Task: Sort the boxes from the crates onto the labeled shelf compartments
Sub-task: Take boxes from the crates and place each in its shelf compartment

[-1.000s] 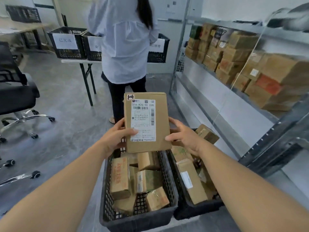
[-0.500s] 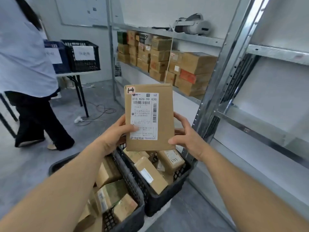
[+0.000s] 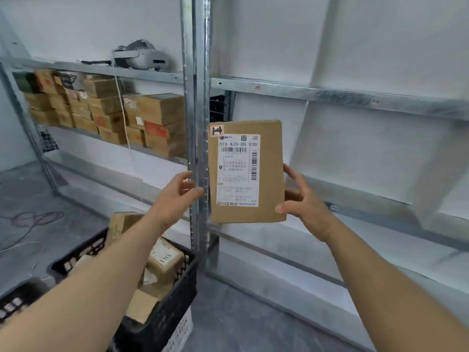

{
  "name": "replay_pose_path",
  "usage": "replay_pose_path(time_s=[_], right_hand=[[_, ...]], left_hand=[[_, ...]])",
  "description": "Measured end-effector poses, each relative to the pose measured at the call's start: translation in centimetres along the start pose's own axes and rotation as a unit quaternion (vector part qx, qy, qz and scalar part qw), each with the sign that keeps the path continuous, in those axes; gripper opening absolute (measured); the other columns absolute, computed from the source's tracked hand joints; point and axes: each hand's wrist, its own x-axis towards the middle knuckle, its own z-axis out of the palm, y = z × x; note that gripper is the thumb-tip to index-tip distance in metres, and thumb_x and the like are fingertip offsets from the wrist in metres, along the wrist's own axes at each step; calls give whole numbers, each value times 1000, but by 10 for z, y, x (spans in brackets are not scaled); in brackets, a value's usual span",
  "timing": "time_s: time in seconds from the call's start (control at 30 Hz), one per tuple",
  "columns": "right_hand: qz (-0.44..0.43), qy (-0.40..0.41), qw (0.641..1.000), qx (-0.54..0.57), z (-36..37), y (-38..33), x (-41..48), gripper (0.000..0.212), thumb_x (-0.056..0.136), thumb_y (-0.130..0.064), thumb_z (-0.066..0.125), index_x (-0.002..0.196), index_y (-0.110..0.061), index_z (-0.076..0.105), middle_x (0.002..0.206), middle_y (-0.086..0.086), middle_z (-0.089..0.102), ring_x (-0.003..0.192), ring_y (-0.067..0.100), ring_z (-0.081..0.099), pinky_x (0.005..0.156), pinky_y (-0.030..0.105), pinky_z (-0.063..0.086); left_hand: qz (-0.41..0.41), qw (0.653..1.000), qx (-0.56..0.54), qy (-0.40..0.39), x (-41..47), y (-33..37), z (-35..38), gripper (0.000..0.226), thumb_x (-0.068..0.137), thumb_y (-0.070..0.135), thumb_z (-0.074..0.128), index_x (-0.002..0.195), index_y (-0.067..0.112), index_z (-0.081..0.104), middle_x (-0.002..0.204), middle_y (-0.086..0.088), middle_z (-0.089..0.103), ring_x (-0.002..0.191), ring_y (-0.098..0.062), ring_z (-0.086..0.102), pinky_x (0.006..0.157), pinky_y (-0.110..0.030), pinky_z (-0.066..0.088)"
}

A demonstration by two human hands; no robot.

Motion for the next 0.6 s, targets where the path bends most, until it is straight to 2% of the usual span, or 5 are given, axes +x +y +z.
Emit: replay_pose_path(time_s=[0.1,0.27,0.33,0.43,0.6], right_hand=[[-13,53,998,-13,-64,-6,-34,84,63,-15,69,128,-56,35,107,2,70,101,18,66,83,31,53],[-34,106,994,-21,-158,-18,-87,86,60,-21,73,127,-58,35,111,2,67,101,18,66,68,21,56],[-43,129,990,-35,-193,-22,-108,90,56,-25,74,131,-56,34,113,2,67,102,17,65,70,20,55],[-55,164,983,-59,-244,-29,-141,94,56,-25,74,136,-52,32,113,3,68,103,16,65,80,26,52],[-74,240,963,-95,-317,-41,-194,87,64,-13,65,135,-53,34,107,5,69,99,17,66,83,28,51]], left_hand=[[55,993,101,-16,2,35,60,62,85,32,69,139,22,40,128,0,55,117,-18,53,100,-38,43],[161,961,223,-39,-2,100,157,74,79,48,70,141,25,37,137,3,49,118,-12,51,97,-40,46],[196,949,245,-41,-5,127,193,74,79,49,69,142,24,37,140,3,46,123,-13,49,98,-41,46],[249,928,273,-44,-9,165,244,73,81,48,68,142,24,37,143,2,43,127,-16,46,99,-41,44],[320,899,291,-70,-13,222,319,74,81,51,65,144,26,34,146,3,40,128,-18,45,97,-40,44]])
